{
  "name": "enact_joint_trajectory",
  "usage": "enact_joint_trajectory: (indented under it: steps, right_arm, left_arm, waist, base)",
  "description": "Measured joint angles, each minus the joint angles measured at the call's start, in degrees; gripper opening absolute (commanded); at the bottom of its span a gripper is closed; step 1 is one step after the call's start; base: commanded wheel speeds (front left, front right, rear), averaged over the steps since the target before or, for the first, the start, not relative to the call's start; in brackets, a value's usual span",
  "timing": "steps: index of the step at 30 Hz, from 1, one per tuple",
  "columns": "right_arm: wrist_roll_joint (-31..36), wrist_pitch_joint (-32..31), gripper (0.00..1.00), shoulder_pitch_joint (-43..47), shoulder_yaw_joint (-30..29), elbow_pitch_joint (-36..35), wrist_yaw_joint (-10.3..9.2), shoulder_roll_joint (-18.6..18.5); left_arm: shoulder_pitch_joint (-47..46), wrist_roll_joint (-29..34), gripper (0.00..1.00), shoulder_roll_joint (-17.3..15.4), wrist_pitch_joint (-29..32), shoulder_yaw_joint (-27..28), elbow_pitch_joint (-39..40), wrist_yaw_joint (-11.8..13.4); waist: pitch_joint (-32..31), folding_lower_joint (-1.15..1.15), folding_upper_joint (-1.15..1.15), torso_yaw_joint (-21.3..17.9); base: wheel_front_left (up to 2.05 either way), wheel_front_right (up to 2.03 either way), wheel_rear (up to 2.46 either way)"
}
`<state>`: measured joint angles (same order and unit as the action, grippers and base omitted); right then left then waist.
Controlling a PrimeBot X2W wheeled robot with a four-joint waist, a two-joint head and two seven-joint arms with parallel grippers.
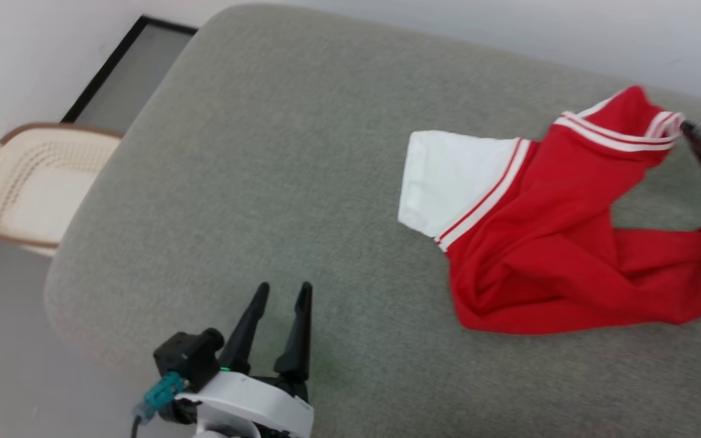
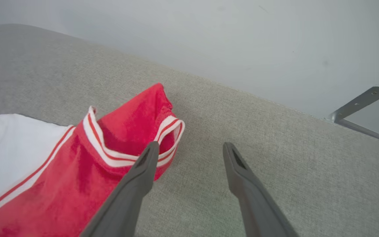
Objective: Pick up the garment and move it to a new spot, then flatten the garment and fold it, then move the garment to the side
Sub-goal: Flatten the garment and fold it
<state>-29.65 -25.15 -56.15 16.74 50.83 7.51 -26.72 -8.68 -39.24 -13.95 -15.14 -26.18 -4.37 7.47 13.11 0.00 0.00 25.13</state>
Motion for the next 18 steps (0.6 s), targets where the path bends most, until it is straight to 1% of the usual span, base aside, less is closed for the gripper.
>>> enact_joint_trajectory:
  steps: [4,8,11,12,13,14,18]
  right_arm:
    - [1.7,-1.1,1.00,-4.1,0.6,4.5,0.00,1.0]
    - [2.7,-2.2,1.00,-5.6,2.4,8.0,0.01,1.9]
    - [2.7,-2.4,1.00,-6.5,3.4,9.3,0.00,2.4]
    - [2.4,-2.2,0.43,-6.8,3.5,9.4,0.01,2.7]
    - [2.2,-1.9,0.03,-7.0,3.6,9.7,0.01,3.0]
    - [1.9,-2.1,0.00,-7.2,4.2,9.9,0.01,3.3]
    - [0.3,-1.3,0.00,-7.3,7.4,7.3,0.00,3.8]
  left_arm:
    - [0.0,1.4,1.00,1.9,0.0,0.8,-0.9,-1.7]
    - [-0.1,2.4,1.00,3.7,0.0,1.7,-2.3,-3.4]
    - [-0.3,3.2,1.00,4.9,0.0,2.4,-3.1,-4.6]
    - [-0.4,3.5,1.00,5.2,0.0,2.6,-3.3,-4.9]
    - [-0.5,3.7,1.00,5.5,0.0,3.1,-3.5,-5.1]
    - [-0.5,4.0,1.00,5.6,0.0,3.5,-3.7,-5.4]
    - [-0.5,4.8,1.00,6.5,0.0,4.4,-4.5,-6.3]
  waist:
    - [2.1,0.00,0.00,1.8]
    - [4.1,0.00,0.00,3.0]
    - [5.4,0.00,0.00,3.6]
    - [5.7,0.00,0.00,3.7]
    - [6.0,0.00,0.00,3.8]
    - [6.1,0.00,0.00,3.7]
    - [6.2,0.00,0.00,3.1]
  base:
    - [0.00,0.00,0.00]
    - [0.00,0.00,0.00]
    - [0.00,0.00,0.00]
    - [0.00,0.00,0.00]
    - [0.00,0.00,0.00]
    - [0.00,0.00,0.00]
    - [0.00,0.00,0.00]
